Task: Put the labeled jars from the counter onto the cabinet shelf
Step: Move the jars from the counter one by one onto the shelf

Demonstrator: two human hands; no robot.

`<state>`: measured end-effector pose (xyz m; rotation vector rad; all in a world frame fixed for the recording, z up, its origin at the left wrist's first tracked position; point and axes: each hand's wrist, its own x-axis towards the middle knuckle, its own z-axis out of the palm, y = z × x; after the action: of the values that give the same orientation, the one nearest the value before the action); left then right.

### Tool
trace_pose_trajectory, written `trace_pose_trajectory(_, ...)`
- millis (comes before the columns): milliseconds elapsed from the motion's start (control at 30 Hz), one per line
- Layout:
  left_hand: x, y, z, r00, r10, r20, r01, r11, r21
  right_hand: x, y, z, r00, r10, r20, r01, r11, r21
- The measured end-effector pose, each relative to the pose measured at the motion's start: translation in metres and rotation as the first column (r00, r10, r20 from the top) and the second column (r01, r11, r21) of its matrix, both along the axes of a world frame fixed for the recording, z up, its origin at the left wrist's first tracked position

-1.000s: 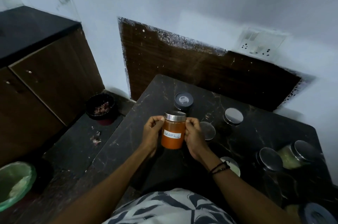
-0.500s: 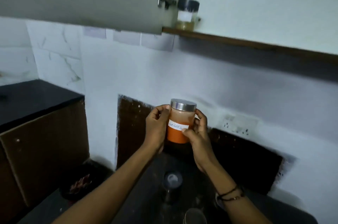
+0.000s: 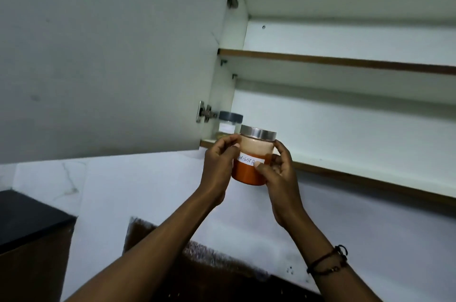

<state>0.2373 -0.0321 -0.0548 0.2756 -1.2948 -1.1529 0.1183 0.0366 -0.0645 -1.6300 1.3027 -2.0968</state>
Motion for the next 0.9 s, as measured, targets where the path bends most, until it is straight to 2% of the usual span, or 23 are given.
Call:
trace_pose_trajectory(167, -0.018, -0.013, 0.035, 0.999, 0.048, 0.003, -0.048, 0.999, -0.021, -0.01, -0.015, 0.035, 0.995, -0.098, -0.004, 0.098, 0.994, -0.043)
trace_pose_trajectory(267, -0.031, -0.024, 0.051, 0.994, 0.102, 0.043, -0.101, 0.994, -0.031, -0.016, -0.031, 0.049, 0.974, -0.225, 0.008, 0.225, 0.973, -0.044)
trace_pose_trajectory(433, -0.051, -0.053, 0.072, 0.958, 0.217, 0.19, -0.208, 0.976, -0.068, -0.027, -0.067, 0.069, 0.922, -0.378, -0.087, 0.383, 0.922, 0.057)
trace_pose_trajectory(533, -0.059, -0.071, 0.074, 0.934, 0.201, 0.295, -0.187, 0.979, -0.075, -0.037, -0.089, 0.077, 0.871, -0.46, -0.172, 0.484, 0.864, 0.141)
trace_pose_trajectory(733, -0.075, -0.102, 0.075, 0.882, 0.181, 0.435, -0.129, 0.981, -0.146, -0.059, -0.123, 0.102, 0.761, -0.496, -0.417, 0.622, 0.741, 0.254)
trace_pose_trajectory(900, -0.082, -0.123, 0.083, 0.798, 0.209, 0.565, -0.114, 0.973, -0.199, -0.068, -0.143, 0.107, 0.753, -0.473, -0.458, 0.63, 0.719, 0.294)
